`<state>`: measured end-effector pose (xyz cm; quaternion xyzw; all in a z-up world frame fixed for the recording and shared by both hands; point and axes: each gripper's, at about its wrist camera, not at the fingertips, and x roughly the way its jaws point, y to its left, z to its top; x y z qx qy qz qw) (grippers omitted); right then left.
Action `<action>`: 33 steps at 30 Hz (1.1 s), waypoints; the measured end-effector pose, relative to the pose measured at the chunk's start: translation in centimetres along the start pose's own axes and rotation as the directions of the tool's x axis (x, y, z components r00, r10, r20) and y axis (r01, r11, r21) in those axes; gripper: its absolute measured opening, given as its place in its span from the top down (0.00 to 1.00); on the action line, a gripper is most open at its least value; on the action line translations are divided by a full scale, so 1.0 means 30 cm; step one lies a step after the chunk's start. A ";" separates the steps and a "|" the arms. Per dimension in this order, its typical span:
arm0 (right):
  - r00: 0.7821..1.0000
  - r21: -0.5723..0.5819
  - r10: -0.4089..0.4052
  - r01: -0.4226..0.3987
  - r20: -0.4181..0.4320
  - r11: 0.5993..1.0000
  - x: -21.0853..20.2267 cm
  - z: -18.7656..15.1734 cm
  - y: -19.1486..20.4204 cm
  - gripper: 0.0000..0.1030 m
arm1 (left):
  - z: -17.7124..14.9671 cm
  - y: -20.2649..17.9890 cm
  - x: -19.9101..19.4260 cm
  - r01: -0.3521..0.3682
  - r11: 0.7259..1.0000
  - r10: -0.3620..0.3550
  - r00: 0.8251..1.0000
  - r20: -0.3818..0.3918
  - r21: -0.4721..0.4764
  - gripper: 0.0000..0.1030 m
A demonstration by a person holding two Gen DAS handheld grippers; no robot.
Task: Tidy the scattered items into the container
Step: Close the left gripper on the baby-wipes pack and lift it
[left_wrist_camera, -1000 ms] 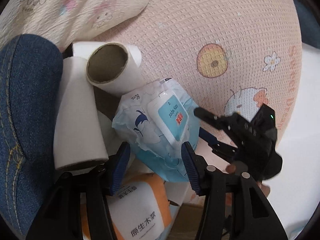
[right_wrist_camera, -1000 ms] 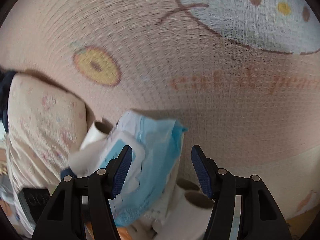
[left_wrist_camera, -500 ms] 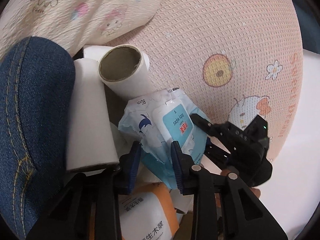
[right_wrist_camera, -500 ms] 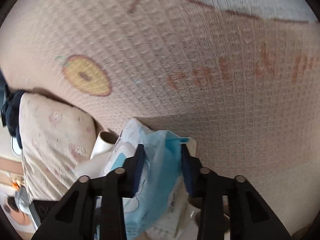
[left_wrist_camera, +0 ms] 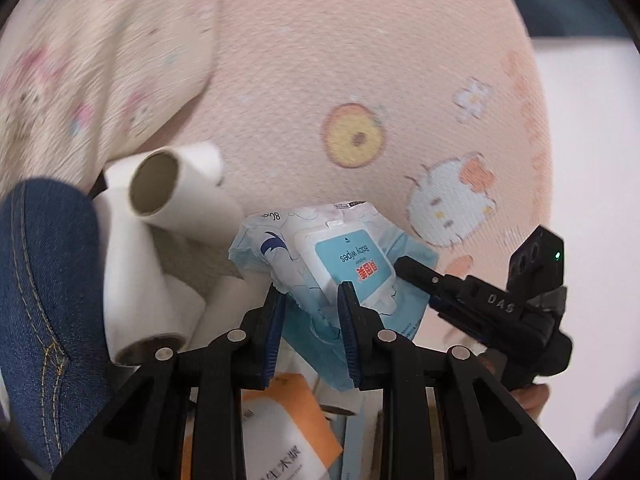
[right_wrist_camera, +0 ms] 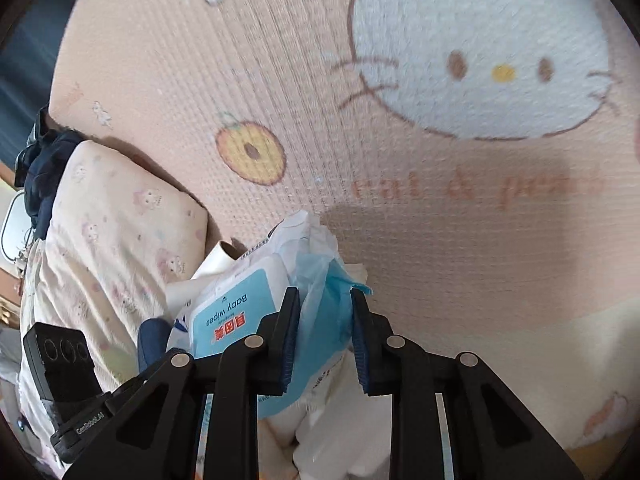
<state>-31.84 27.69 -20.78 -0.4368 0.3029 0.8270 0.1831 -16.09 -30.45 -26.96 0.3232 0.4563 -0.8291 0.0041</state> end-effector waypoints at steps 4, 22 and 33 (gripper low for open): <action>1.000 0.037 -0.017 0.017 0.015 0.999 -0.090 -0.042 -0.006 0.79 | -0.008 -0.038 -0.027 0.047 0.996 -0.047 0.999 -0.001 0.074 0.71; 0.990 0.093 -0.092 0.081 0.111 0.992 -0.370 -0.293 0.106 0.79 | -0.129 -0.075 -0.184 0.162 0.971 -0.150 0.986 -0.080 0.174 0.71; 0.978 0.112 -0.187 0.177 0.092 0.978 -0.505 -0.528 0.149 0.79 | -0.304 -0.149 -0.242 0.157 0.963 -0.124 0.980 -0.154 0.220 0.71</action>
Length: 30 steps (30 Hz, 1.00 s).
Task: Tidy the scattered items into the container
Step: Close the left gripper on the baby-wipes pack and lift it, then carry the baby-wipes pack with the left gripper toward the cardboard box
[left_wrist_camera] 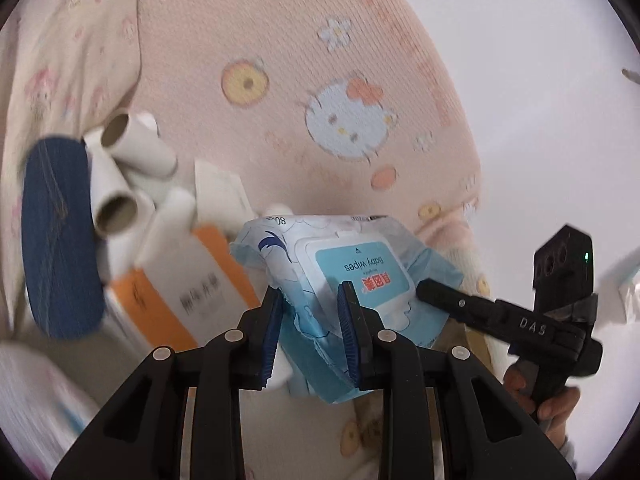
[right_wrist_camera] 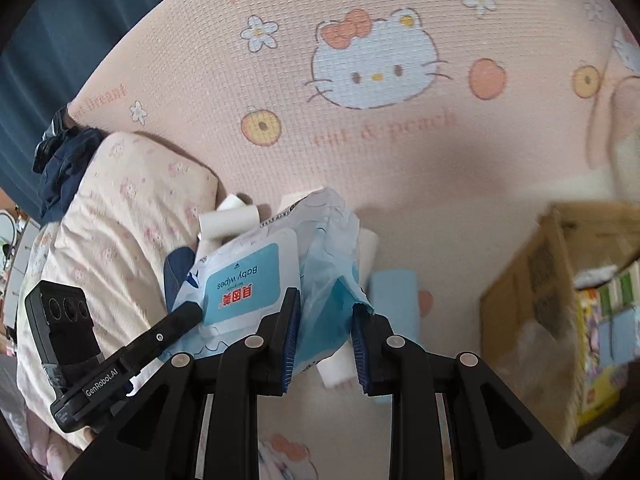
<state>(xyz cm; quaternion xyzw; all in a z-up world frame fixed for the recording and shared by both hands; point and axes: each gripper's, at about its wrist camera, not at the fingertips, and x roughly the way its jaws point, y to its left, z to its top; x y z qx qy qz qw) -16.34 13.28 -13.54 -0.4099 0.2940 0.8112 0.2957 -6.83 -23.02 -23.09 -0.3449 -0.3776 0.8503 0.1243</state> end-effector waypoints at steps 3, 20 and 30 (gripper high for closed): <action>0.999 0.010 -0.024 0.024 -0.028 1.000 -0.041 -0.034 -0.030 0.79 | -0.034 -0.049 0.003 -0.001 1.000 0.001 0.999 -0.036 0.023 0.71; 0.996 0.195 -0.059 0.072 -0.071 0.978 -0.027 -0.354 -0.123 0.79 | -0.211 -0.108 0.032 -0.101 0.985 0.128 0.972 -0.198 0.140 0.71; 0.988 0.331 -0.027 0.077 -0.153 0.940 0.139 -0.458 -0.170 0.79 | -0.240 -0.006 0.144 -0.176 0.973 0.213 0.933 -0.289 0.147 0.71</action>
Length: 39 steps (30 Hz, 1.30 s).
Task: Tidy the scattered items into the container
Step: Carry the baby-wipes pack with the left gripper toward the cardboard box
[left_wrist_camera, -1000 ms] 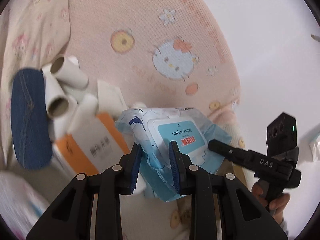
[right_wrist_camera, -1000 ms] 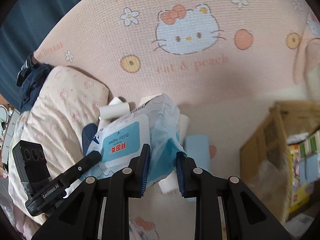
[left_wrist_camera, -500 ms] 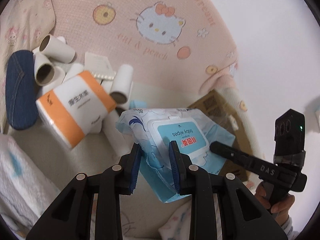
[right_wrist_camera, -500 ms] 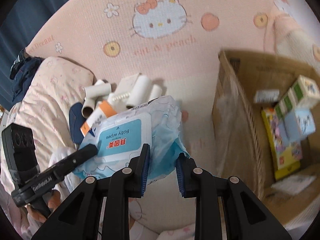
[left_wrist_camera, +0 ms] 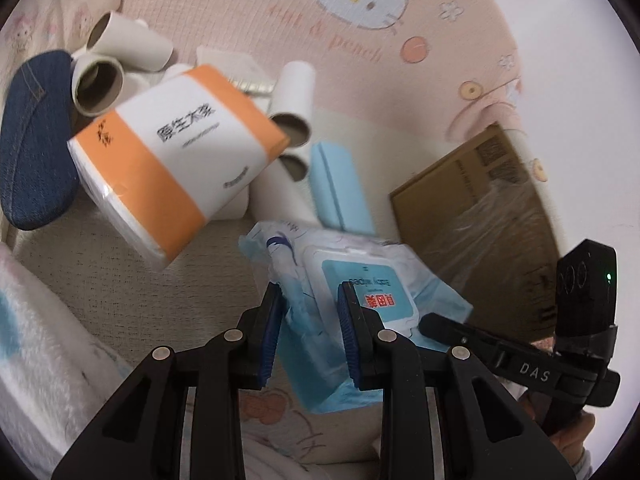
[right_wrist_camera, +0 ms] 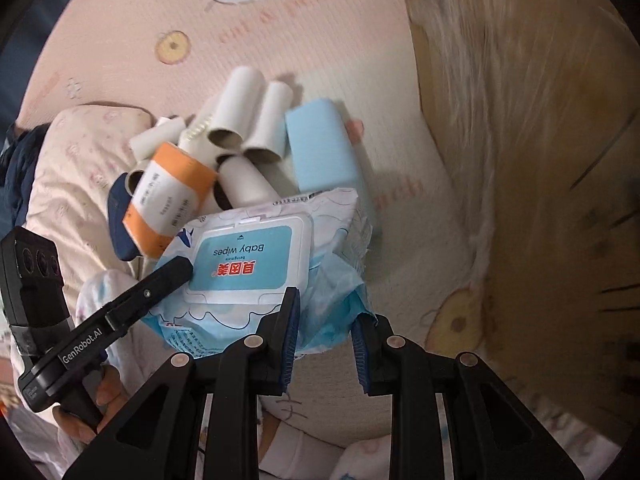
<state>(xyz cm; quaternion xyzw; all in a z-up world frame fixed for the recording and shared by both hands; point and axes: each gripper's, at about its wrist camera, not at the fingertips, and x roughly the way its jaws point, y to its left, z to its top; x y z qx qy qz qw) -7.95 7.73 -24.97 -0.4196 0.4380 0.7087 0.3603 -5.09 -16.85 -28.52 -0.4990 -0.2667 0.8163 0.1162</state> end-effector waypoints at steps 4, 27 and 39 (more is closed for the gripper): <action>1.000 -0.017 -0.016 0.016 -0.003 1.000 0.016 -0.018 0.019 0.78 | -0.005 0.016 0.026 -0.035 0.999 0.035 0.999 -0.037 0.002 0.71; 0.994 -0.163 -0.104 0.096 -0.043 0.982 0.047 -0.029 0.078 0.38 | -0.039 0.016 0.038 -0.091 0.996 0.092 0.991 -0.101 0.017 0.44; 0.991 -0.086 -0.051 0.040 -0.120 0.995 0.182 0.083 0.000 0.37 | -0.004 0.033 0.140 -0.139 0.990 0.133 0.975 -0.180 -0.018 0.37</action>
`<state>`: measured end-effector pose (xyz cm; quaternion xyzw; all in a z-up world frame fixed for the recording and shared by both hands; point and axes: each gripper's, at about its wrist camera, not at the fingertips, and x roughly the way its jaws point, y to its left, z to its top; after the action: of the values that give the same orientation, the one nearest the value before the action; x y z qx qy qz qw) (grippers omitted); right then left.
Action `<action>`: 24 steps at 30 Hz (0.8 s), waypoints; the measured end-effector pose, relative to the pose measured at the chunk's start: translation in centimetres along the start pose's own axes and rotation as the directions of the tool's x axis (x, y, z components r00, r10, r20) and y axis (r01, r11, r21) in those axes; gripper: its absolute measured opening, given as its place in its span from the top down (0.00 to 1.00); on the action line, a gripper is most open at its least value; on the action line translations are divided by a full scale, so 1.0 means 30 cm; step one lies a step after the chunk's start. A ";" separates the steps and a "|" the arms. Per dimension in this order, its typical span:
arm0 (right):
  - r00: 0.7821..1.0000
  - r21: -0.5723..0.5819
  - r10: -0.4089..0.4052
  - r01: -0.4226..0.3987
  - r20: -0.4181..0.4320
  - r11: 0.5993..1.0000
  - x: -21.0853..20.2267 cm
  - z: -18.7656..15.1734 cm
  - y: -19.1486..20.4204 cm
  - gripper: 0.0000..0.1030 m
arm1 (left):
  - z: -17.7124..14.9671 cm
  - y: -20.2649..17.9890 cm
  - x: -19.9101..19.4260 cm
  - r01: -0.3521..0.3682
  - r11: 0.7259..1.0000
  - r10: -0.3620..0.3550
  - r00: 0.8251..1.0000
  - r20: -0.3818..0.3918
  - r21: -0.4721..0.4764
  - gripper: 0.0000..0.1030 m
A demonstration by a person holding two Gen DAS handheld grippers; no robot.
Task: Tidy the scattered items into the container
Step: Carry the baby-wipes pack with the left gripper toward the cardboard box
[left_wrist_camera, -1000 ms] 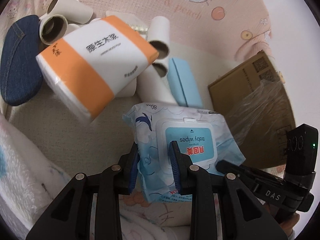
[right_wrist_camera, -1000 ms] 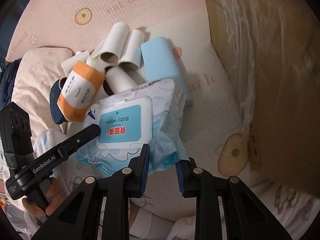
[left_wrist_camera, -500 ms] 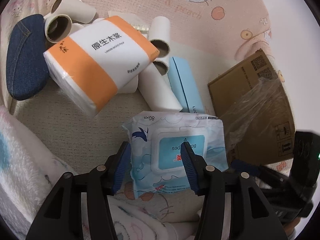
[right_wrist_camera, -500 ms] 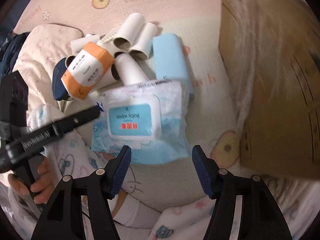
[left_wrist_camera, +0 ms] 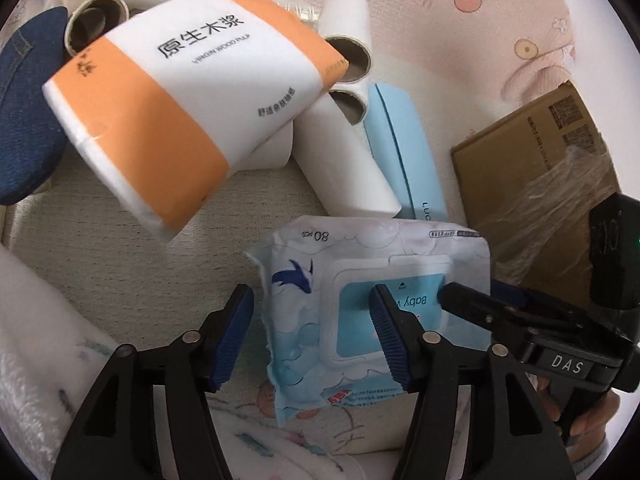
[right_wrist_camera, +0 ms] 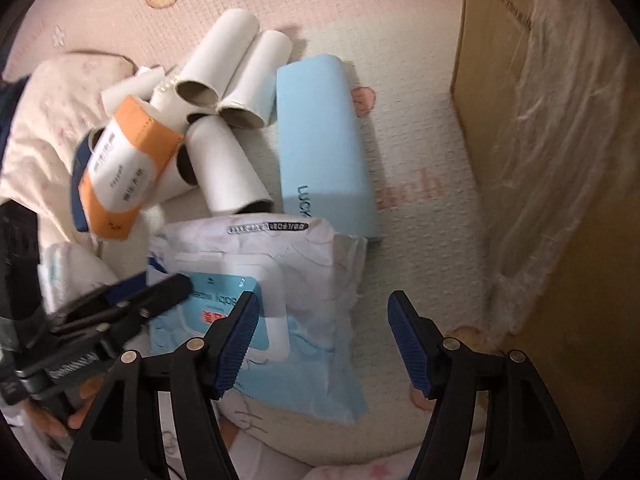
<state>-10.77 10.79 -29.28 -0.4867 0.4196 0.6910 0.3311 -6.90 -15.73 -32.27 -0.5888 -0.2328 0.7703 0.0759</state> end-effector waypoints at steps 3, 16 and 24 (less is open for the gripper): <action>0.999 0.009 0.044 -0.044 -0.011 0.999 0.015 0.011 -0.008 0.36 | 0.018 0.021 0.015 0.062 0.997 -0.063 0.998 -0.020 -0.044 0.37; 0.994 0.040 0.100 -0.099 -0.035 0.994 0.042 0.005 0.023 0.34 | 0.009 0.023 0.023 0.140 0.989 -0.141 0.990 -0.021 -0.040 0.41; 0.991 -0.003 0.109 -0.109 0.083 0.994 -0.090 -0.064 0.080 0.35 | -0.025 -0.049 -0.133 0.141 0.988 -0.148 0.983 0.107 0.068 0.41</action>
<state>-11.25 7.90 -26.42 -0.4339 0.4317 0.7273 0.3104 -5.24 -15.79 -28.27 -0.5235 -0.2555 0.8013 0.1363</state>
